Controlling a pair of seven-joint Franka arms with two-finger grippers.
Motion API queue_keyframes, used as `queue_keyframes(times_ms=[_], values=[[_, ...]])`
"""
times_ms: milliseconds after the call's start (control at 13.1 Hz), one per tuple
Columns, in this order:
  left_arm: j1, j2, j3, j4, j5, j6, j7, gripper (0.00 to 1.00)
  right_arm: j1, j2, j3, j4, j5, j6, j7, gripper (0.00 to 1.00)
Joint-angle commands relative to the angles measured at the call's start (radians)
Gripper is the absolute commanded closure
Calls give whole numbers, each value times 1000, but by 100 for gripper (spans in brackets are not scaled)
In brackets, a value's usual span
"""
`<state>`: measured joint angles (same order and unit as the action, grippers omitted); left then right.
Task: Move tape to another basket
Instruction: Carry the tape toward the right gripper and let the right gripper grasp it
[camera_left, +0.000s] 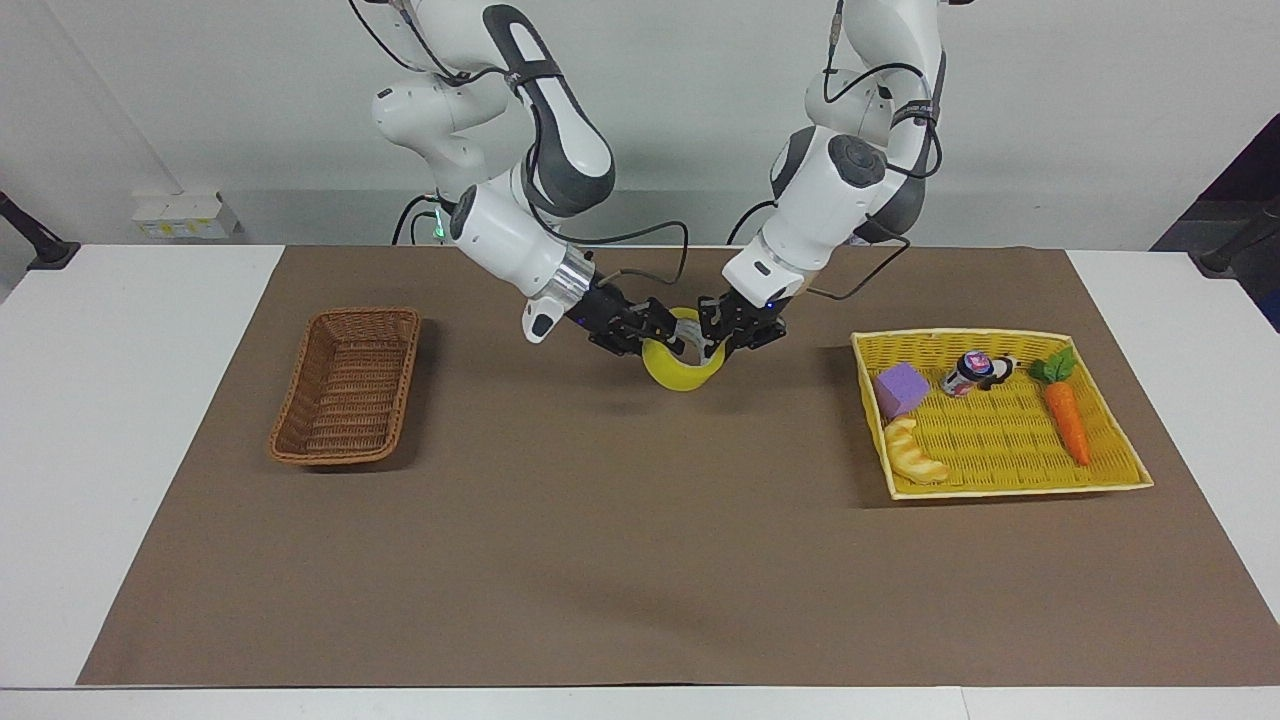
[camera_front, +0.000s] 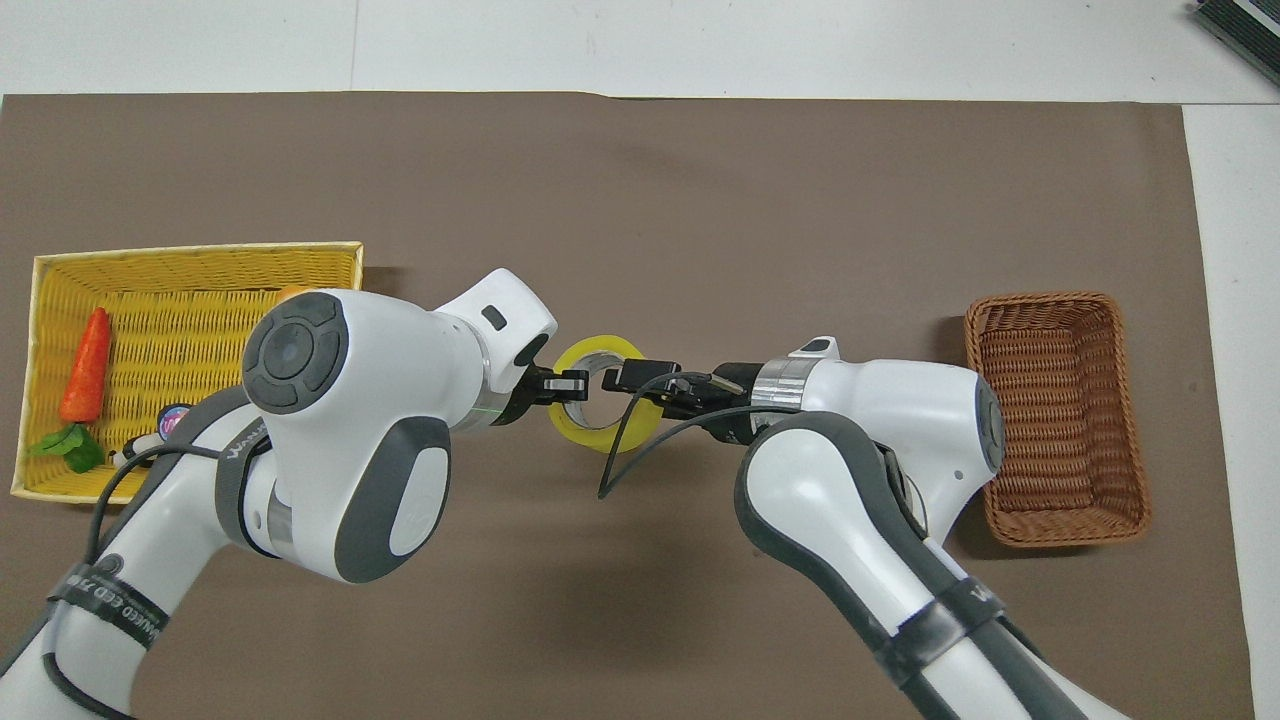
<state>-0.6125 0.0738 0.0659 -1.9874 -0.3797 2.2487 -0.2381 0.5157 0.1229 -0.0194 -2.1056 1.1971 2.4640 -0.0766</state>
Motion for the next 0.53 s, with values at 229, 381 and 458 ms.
queue_keyframes(times_ms=[229, 381, 458], values=[[-15, 7, 20, 31, -7, 11, -43, 32, -26, -3, -2, 10, 9, -31, 27, 91], [-10, 9, 21, 47, -5, 11, -27, 1, -28, -3, -2, 9, 6, -31, 29, 92], [-3, 6, 21, 56, 5, -1, -23, 0, -28, -3, -2, 9, 3, -31, 29, 97]])
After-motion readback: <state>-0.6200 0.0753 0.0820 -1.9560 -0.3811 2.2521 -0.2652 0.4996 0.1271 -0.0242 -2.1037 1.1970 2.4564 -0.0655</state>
